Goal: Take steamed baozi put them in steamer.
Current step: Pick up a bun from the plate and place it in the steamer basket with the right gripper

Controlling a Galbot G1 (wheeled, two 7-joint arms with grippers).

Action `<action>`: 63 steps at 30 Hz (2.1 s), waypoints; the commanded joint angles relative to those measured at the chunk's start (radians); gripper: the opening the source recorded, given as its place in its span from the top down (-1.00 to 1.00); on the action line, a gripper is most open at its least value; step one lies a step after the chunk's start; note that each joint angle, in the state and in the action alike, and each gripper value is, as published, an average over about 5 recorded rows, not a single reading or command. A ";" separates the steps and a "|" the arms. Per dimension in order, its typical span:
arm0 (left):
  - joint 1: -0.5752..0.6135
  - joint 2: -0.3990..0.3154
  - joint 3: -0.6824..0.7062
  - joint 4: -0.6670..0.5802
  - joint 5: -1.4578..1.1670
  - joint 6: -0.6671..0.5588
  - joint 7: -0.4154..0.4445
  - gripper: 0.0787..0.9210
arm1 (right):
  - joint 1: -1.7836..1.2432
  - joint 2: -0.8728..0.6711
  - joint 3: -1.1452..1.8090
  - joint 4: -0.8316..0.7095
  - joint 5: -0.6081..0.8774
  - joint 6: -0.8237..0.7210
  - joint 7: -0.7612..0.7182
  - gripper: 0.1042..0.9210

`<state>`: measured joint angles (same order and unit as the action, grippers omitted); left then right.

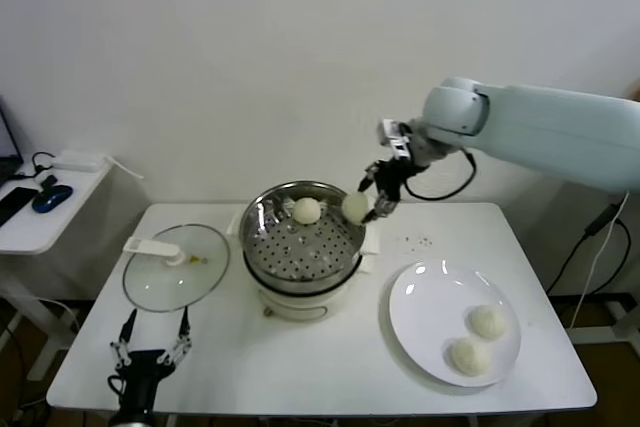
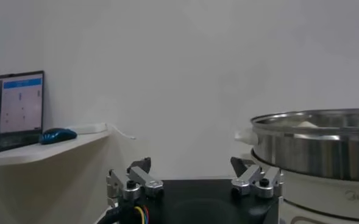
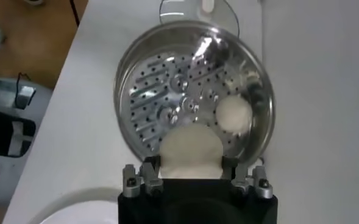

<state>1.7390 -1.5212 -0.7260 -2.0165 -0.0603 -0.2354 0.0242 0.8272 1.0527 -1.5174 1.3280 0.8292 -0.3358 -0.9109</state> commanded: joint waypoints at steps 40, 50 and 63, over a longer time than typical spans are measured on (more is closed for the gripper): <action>-0.002 -0.001 -0.013 0.021 0.003 0.000 -0.001 -0.77 | -0.360 0.426 0.147 -0.431 -0.140 0.005 0.025 -0.30; -0.004 -0.002 -0.012 0.023 0.003 -0.001 -0.001 -0.77 | -0.369 0.432 0.153 -0.437 -0.154 0.008 0.024 -0.31; -0.003 -0.003 -0.010 0.025 0.003 -0.002 -0.001 -0.77 | -0.357 0.419 0.164 -0.432 -0.159 0.011 0.014 -0.76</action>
<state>1.7353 -1.5236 -0.7367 -1.9911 -0.0572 -0.2371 0.0232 0.4711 1.4706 -1.3556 0.8985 0.6744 -0.3258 -0.8949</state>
